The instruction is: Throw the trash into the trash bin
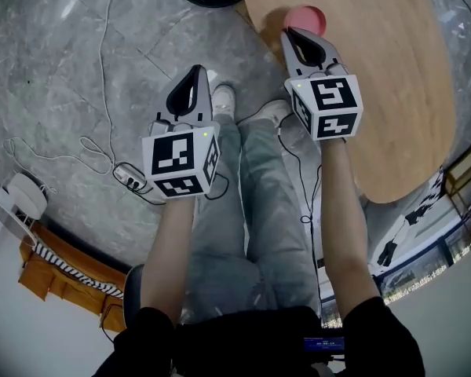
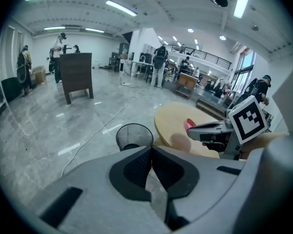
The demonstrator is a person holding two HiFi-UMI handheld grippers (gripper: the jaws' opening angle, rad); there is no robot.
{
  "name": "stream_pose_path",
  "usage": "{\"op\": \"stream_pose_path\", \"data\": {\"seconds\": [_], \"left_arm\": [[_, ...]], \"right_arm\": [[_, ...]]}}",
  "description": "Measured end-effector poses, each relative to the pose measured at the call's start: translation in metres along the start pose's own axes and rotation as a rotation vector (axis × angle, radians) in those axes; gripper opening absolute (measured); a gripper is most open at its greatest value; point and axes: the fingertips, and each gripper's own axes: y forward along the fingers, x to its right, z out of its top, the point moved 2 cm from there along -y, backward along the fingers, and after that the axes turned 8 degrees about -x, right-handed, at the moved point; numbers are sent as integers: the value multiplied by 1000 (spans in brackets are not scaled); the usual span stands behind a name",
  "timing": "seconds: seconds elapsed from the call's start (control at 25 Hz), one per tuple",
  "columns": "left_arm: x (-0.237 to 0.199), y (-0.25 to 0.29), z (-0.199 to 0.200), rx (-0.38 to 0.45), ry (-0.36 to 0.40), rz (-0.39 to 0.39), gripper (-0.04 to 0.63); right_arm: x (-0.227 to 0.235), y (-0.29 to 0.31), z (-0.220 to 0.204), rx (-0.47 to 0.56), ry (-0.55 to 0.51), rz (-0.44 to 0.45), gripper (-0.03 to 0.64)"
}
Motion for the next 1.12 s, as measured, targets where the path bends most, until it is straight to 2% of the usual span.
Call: {"op": "stream_pose_path", "data": {"seconds": [0.4,0.56,0.72,0.76,0.8,0.84,0.92,1.0,1.04,1.12], "left_arm": [[-77,-15,7,20,-113,71,6],[-93,-16,5,22,-136,82,6],[-105,-12,3,22,-156,83,6],[-107,-11,2,21,-157,82,6],[-109,-12,0,18,-157,82,6],[-111,-12,-2,15,-158,82,6],[-112,-12,-4,8,-158,82,6],[-111,-11,-2,5,-153,78,6],[-108,-10,0,5,-148,72,6],[-101,-7,8,9,-130,55,6]], "right_arm": [[-49,67,72,8,-65,89,14],[-57,93,93,15,-48,114,14],[-49,124,110,29,-28,80,15],[-46,131,110,15,-29,63,58],[-45,137,109,-10,-33,51,200],[-46,140,106,-34,-35,45,224],[-46,136,102,-48,-30,41,191],[-43,123,97,-36,-21,21,67],[-41,116,91,-35,-11,17,30],[-37,101,79,-39,30,31,25]]}}
